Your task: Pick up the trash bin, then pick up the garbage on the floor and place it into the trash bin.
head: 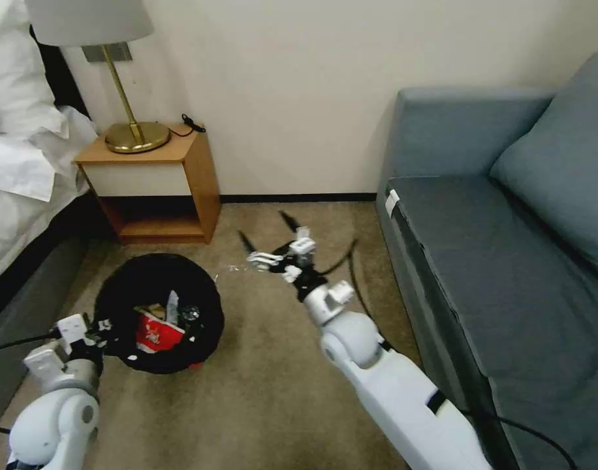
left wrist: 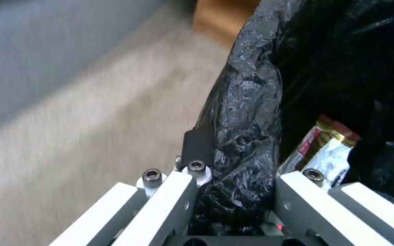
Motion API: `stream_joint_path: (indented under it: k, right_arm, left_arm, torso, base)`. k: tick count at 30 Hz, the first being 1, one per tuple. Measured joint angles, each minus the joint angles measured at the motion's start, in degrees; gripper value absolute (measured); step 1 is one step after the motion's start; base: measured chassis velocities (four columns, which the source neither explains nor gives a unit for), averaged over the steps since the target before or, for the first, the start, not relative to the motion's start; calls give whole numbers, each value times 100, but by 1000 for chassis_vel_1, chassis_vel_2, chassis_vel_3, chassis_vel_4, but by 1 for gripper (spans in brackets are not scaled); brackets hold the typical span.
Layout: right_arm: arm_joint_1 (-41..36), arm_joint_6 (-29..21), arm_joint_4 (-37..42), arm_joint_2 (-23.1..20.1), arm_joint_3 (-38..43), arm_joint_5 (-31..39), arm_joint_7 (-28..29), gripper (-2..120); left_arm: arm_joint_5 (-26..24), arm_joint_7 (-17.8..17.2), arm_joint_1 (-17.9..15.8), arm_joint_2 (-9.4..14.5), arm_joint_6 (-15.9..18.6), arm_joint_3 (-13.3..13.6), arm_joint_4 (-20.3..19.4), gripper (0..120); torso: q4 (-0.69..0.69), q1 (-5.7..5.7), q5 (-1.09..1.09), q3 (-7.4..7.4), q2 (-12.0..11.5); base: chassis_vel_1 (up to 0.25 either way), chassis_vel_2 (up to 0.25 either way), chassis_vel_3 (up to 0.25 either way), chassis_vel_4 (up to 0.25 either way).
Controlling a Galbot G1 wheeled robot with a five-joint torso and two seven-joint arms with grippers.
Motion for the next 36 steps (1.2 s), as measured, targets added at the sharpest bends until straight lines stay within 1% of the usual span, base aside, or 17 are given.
stream_joint_path:
  k: [3, 9, 14, 20, 21, 23, 25, 26, 28, 29, 30, 31, 32, 33, 34, 35, 36]
  right_arm:
    - [-481, -46, 490, -43, 305, -65, 382, 100]
    - [-954, -65, 790, -100, 493, -183, 586, 100]
    - [-1312, -60, 948, -10, 594, -337, 868, 100]
    - [-1727, -132, 1162, 41, 695, -414, 1118, 100]
    - [-1727, -132, 1162, 41, 695, -414, 1118, 100]
    - [-1783, -151, 1221, 28, 732, -418, 1144, 100]
    - [-1822, -160, 1248, 27, 791, -419, 1151, 100]
    - [-1822, -160, 1248, 27, 791, -419, 1151, 100]
    - [-1856, -178, 1258, 57, 865, -395, 1134, 100]
    - [-1963, -291, 1322, 91, 964, -338, 1005, 100]
    - [-1963, -291, 1322, 91, 964, -338, 1005, 100]
    - [-2064, -375, 1379, 123, 1022, -355, 956, 100]
    - [-2166, -391, 1411, 155, 1055, -414, 960, 100]
    - [-2214, -350, 1412, 169, 1062, -426, 963, 100]
    - [-2214, -350, 1412, 169, 1062, -426, 963, 100]
    - [-2361, -142, 1410, 217, 1097, -488, 949, 100]
    - [-2361, -142, 1410, 217, 1097, -488, 949, 100]
  left_arm:
    - [-797, -445, -36, 74, 240, -110, 156, 4]
    - [-1316, -666, -51, 136, 340, -157, 431, 4]
    - [-1414, -734, -38, 140, 450, -138, 522, 9]
    - [-1439, -746, 20, 133, 419, -36, 489, 35]
    - [-1439, -746, 20, 133, 419, -36, 489, 35]
    - [-1415, -701, 123, 131, 340, -80, 245, 44]
    - [-1073, -471, 350, 73, 186, -123, -148, 52]
    - [-1073, -471, 350, 73, 186, -123, -148, 52]
    - [-320, -124, 601, -7, -234, -91, -468, 61]
    - [456, 447, 806, -70, -991, 0, -710, 67]
    - [456, 447, 806, -70, -991, 0, -710, 67]
    - [758, 1067, 898, -112, -1785, 102, -859, 73]
    - [778, 1684, 921, -142, -2597, 215, -912, 78]
    - [769, 1900, 922, -151, -2859, 248, -912, 80]
    - [769, 1900, 922, -151, -2859, 248, -912, 80]
    - [795, 2870, 929, -199, -3651, 338, -905, 88]
    - [795, 2870, 929, -199, -3651, 338, -905, 88]
  torso:
    - [0, 0, 0, 0, 0]
    - [0, 0, -1, 0, 0]
    - [0, 0, 0, 0, 0]
    - [0, 0, -1, 0, 0]
    - [0, 0, -1, 0, 0]
    - [0, 0, -1, 0, 0]
    - [0, 0, 0, 0, 0]
    - [0, 0, 0, 0, 0]
    - [1, 0, 0, 0, 0]
    - [2, 0, 0, 0, 0]
    - [2, 0, 0, 0, 0]
    - [3, 0, 0, 0, 0]
    - [1, 0, 0, 0, 1]
    - [-1, 0, 1, -1, 1]
    - [-1, 0, 1, -1, 1]
    - [-2, -1, 0, 0, 0]
    - [-2, -1, 0, 0, 0]
  base:
    - [0, 0, 0, 0]
    - [0, 0, 0, 0]
    - [0, 0, 0, 0]
    - [0, 0, 0, 0]
    - [0, 0, 0, 0]
    - [0, 0, 0, 0]
    - [0, 0, 0, 0]
    - [0, 0, 0, 0]
    - [0, 0, 0, 0]
    - [0, 0, 0, 0]
    - [0, 0, 0, 0]
    - [0, 0, 0, 0]
    - [0, 0, 0, 0]
    - [0, 0, 0, 0]
    - [0, 0, 0, 0]
    - [0, 0, 0, 0]
    - [0, 0, 0, 0]
